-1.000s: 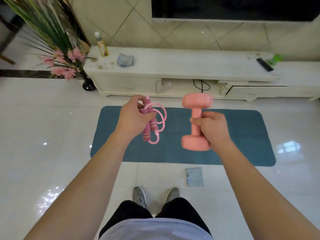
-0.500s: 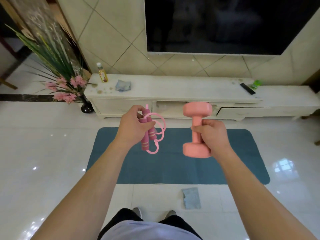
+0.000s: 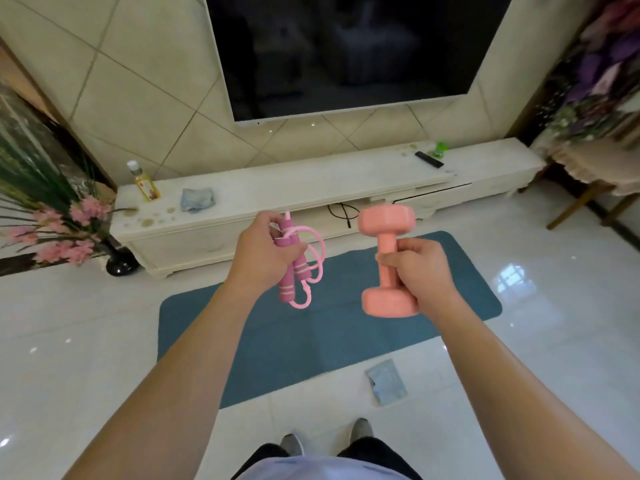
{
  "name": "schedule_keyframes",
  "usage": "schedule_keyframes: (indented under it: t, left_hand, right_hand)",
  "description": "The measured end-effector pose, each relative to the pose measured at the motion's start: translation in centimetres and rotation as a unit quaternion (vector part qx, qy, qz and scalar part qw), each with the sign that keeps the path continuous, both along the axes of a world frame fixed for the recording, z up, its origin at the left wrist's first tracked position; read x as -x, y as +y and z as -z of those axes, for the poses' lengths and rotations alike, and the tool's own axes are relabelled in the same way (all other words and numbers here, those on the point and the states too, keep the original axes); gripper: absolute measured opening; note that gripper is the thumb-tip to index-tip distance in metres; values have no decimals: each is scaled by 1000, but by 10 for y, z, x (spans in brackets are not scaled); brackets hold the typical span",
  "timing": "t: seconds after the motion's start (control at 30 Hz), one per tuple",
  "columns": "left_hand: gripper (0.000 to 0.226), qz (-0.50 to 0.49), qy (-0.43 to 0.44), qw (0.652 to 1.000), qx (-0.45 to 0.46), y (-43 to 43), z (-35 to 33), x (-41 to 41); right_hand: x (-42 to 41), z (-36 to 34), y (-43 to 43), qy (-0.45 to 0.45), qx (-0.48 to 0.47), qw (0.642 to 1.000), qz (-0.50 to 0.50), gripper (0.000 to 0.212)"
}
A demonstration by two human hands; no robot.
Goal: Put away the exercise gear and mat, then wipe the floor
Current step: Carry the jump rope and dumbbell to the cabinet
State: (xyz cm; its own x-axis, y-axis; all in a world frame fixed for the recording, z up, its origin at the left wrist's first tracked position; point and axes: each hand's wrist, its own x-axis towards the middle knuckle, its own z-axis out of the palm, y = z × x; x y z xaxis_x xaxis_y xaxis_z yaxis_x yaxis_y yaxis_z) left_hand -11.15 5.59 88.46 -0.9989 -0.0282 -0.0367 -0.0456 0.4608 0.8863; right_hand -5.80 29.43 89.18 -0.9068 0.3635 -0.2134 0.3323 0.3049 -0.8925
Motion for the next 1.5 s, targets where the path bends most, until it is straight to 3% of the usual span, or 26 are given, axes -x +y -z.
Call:
schedule_keyframes:
  t: [0.5, 1.17, 1.5]
  left_hand:
    - [34, 112, 1, 994, -10, 63, -13, -25]
    - [29, 285, 11, 958, 0, 336, -32, -146]
    - [35, 365, 0, 931, -11, 449, -27, -159]
  right_hand:
    - [-80, -13, 41, -1, -11, 990, 141, 3]
    - [-268, -30, 259, 18, -12, 952, 305, 6]
    - [-303, -29, 336, 20, -8, 921, 388, 4]
